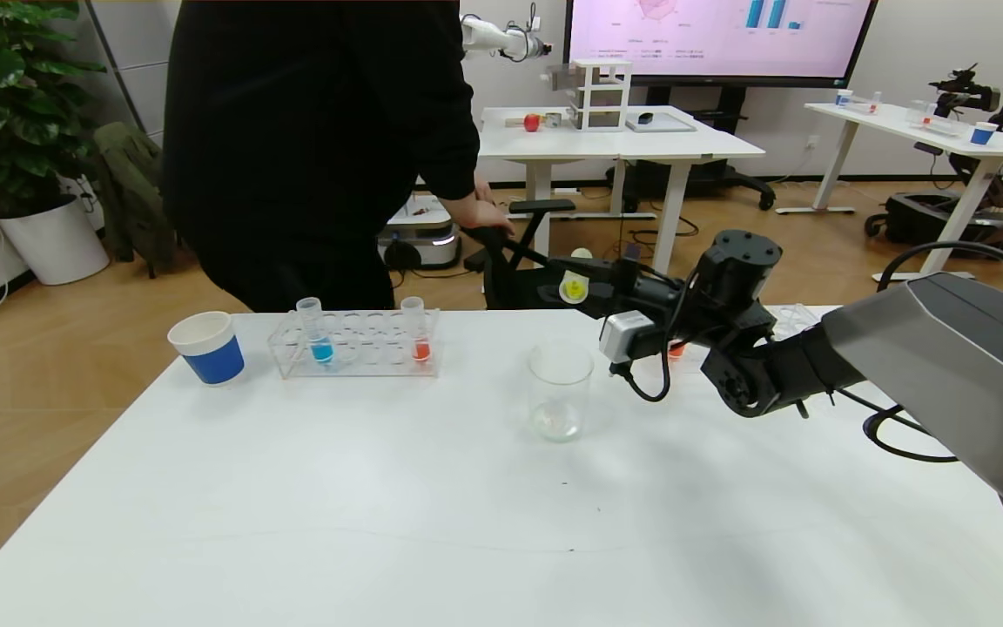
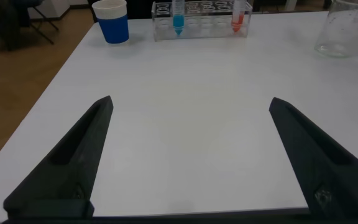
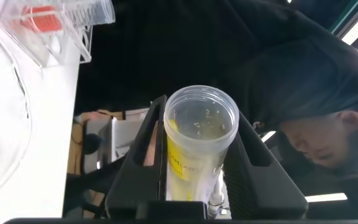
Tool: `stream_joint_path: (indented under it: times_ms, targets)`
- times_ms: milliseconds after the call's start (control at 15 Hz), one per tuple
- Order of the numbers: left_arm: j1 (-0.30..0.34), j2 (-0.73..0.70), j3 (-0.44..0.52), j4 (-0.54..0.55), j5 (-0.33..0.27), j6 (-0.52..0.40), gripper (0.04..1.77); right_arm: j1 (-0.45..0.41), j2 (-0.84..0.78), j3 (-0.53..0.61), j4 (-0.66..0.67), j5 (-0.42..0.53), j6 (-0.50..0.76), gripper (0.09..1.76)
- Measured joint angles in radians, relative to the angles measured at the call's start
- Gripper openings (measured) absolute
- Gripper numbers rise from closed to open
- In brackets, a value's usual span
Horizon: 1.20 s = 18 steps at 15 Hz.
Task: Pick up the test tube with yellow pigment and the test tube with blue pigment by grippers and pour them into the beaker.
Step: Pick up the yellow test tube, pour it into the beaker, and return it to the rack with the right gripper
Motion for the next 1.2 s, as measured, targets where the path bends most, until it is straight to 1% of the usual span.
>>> stream_joint_path:
  times_ms: [267,933,1200]
  targets:
    - [0.000,0.000,0.000,0.000,0.000,0.000,1.75,0.003,0.009,-0.006,0.000,-0.016,-0.049,0.53]
    - [0.000,0.000,0.000,0.000,0.000,0.000,1.75,0.003,0.024,-0.018,-0.008,-0.017,-0.176,0.53]
    - [0.000,0.000,0.000,0.000,0.000,0.000,1.75,0.004,0.022,-0.001,-0.004,-0.017,-0.279,0.53]
